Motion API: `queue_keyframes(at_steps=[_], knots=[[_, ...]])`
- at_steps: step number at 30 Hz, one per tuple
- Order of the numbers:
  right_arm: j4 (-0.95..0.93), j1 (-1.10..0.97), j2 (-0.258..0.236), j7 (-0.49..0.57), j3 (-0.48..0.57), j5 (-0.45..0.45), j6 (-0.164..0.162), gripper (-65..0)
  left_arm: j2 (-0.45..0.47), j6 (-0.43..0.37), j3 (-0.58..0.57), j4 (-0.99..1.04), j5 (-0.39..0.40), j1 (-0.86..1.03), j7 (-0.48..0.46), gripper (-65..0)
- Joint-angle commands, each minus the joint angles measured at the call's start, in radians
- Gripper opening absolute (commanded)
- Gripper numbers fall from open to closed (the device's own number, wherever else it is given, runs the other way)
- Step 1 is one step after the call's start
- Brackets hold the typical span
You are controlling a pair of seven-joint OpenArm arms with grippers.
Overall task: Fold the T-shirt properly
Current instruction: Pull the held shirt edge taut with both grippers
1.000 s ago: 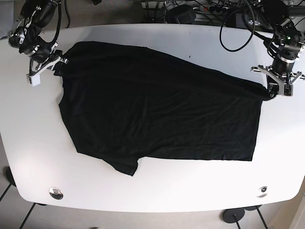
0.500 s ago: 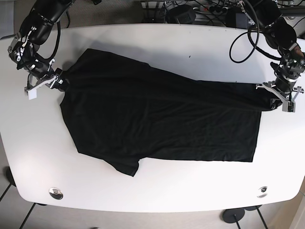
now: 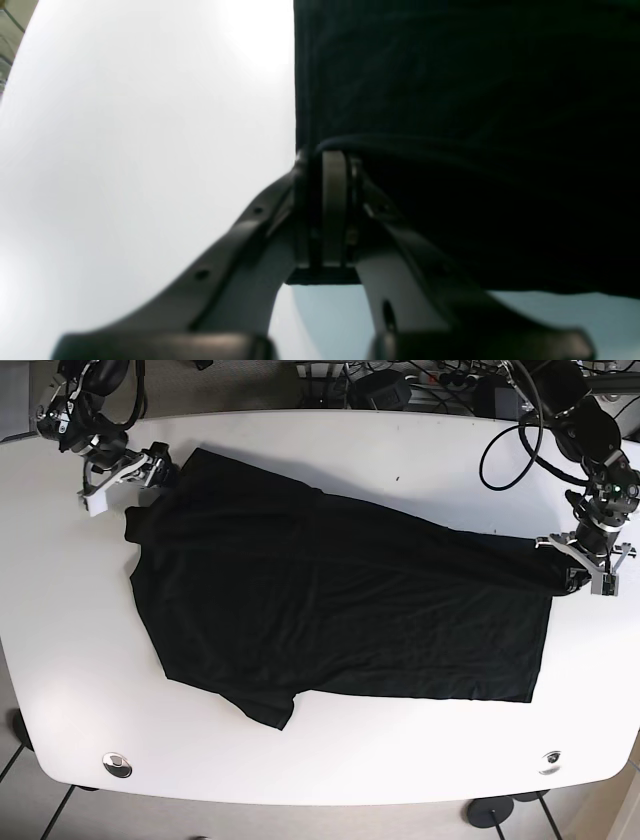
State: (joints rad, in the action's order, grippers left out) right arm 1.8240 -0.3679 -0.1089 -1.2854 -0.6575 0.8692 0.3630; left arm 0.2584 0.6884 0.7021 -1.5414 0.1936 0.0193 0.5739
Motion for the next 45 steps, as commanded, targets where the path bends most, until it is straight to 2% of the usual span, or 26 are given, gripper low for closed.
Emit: queue_keyframes(at_steps=[1, 5, 8, 10, 15, 22, 24, 27, 34, 43, 45], knots=[[0.013, -0.007, -0.004, 0.014, 0.032, 0.017, 0.003, -17.0, 0.020, -0.006, 0.003, -0.015, 0.013, -0.011, -0.032, -64.4], [-0.008, -0.009, 0.039, 0.014, 0.064, 0.012, -0.005, -17.0, 0.020, -0.006, 0.003, -0.018, 0.013, -0.011, -0.033, -64.4], [-0.051, -0.004, 0.044, 0.014, 0.066, 0.012, -0.002, -17.4, 0.020, -0.006, 0.003, -0.023, 0.013, 0.001, -0.035, -64.4], [-0.079, -0.001, 0.039, 0.023, 0.110, 0.012, 0.000, -27.4, 0.022, -0.006, 0.003, -0.026, 0.014, 0.009, -0.036, -64.4], [-0.077, -0.009, 0.038, 0.071, 0.193, 0.012, 0.000, -63.7, 0.022, -0.005, 0.008, -0.026, 0.014, 0.009, -0.036, -64.4], [0.187, -0.078, 0.038, 0.071, 0.190, 0.018, 0.003, -63.3, 0.023, 0.000, 0.012, -0.063, 0.022, 0.026, -0.032, -64.4], [0.194, -0.069, 0.031, 0.074, 0.189, 0.049, 0.024, -63.3, 0.022, 0.000, 0.012, -0.103, 0.022, 0.035, -0.030, -64.4], [0.194, -0.013, 0.005, 0.074, 0.187, 0.080, 0.023, -63.3, 0.020, 0.000, 0.012, -0.109, 0.022, 0.037, -0.030, -64.4], [0.139, 0.177, -0.027, 0.071, 0.167, 0.069, 0.020, -63.3, 0.026, -0.006, 0.012, -0.067, 0.016, -0.005, -0.036, -64.4], [-0.023, 0.332, -0.045, 0.077, 0.167, -0.101, 0.031, -63.3, 0.060, -0.006, 0.001, 0.114, 0.014, -0.141, -0.038, -64.3], [-0.048, 0.335, -0.045, 0.077, 0.167, -0.117, 0.031, -63.3, 0.083, -0.008, 0.001, 0.160, 0.014, -0.149, -0.042, -64.3]])
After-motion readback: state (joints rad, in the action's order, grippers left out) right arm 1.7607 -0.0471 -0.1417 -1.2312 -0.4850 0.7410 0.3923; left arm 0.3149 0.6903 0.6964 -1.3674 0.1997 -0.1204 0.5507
